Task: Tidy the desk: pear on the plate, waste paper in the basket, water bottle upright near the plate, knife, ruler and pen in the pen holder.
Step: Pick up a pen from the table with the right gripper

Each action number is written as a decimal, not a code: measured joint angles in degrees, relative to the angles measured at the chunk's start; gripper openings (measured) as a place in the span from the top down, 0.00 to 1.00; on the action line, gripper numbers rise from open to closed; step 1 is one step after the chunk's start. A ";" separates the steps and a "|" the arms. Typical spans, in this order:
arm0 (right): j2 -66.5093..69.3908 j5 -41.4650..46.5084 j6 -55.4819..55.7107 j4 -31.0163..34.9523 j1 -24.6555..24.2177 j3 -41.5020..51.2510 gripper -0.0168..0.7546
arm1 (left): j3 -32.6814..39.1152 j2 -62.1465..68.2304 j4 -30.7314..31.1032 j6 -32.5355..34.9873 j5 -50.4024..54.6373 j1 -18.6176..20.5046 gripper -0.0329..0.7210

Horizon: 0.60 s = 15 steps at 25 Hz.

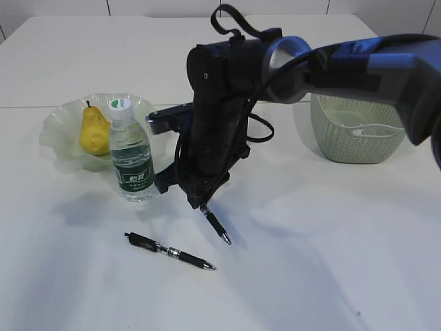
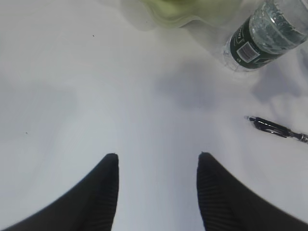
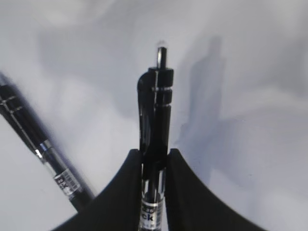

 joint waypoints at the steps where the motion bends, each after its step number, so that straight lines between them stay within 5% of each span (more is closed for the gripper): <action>1: -0.92 0.00 -0.32 -0.08 -0.14 0.00 0.87 | 0.00 0.00 0.00 0.00 0.00 0.00 0.46; 15: -11.93 -7.73 -3.44 0.02 -9.41 -0.10 0.87 | 0.00 0.00 0.00 0.00 1.14 0.00 0.46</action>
